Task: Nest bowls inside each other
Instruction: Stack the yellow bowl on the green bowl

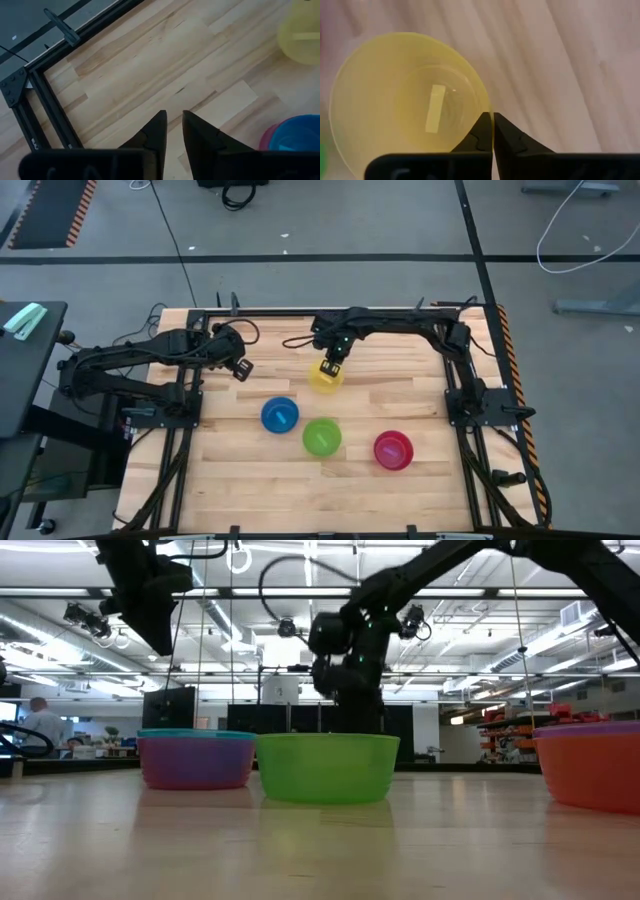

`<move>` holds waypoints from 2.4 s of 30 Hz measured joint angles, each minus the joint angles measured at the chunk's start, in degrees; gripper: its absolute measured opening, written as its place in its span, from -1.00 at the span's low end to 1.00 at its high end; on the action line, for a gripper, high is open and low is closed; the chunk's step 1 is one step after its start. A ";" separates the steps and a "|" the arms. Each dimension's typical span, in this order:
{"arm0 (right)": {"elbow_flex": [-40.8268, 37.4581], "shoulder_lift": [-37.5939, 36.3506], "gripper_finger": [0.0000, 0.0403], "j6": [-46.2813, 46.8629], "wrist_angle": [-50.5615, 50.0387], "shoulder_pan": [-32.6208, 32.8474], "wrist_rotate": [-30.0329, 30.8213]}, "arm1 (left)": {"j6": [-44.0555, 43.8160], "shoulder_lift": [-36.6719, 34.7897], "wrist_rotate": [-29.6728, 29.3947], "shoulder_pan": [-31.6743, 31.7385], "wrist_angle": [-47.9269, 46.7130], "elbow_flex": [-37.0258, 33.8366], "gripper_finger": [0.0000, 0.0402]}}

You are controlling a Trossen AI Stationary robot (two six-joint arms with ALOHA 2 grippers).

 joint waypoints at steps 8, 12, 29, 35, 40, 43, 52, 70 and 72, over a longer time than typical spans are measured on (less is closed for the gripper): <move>0.00 -8.30 -0.99 -0.23 -2.16 4.92 1.09 | 0.04 0.00 -0.43 0.00 -0.12 -0.02 -0.66; 0.00 -11.93 -0.99 0.26 -2.35 8.75 1.11 | 0.04 0.00 -0.63 0.00 -0.09 -0.02 -0.65; 0.07 -10.29 -1.00 3.88 -2.74 25.49 1.87 | -0.01 0.00 -1.08 0.01 -0.06 -0.02 -0.67; 0.00 -6.02 -1.00 3.60 -2.51 26.08 1.59 | -0.37 0.00 -1.07 0.02 -0.14 -0.02 -0.67; 0.00 -3.01 -1.00 1.89 -0.60 25.71 0.19 | -0.39 0.00 -1.06 0.00 -0.13 -0.02 -0.70; 0.00 -1.44 -1.00 1.06 0.53 25.23 -0.66 | -0.40 0.00 -1.06 0.01 -0.13 -0.02 -0.71; -0.02 0.71 -1.00 -0.84 1.05 25.33 -0.99 | -0.42 0.00 -1.06 0.01 -0.15 -0.02 -0.68; -0.02 0.80 -0.58 2.30 -1.98 25.83 -1.10 | -1.18 0.00 -1.06 0.01 -0.31 0.00 -0.71; -0.02 0.80 -0.52 2.39 -2.08 25.83 -0.98 | -1.16 0.00 -1.06 0.01 -0.31 0.00 -0.71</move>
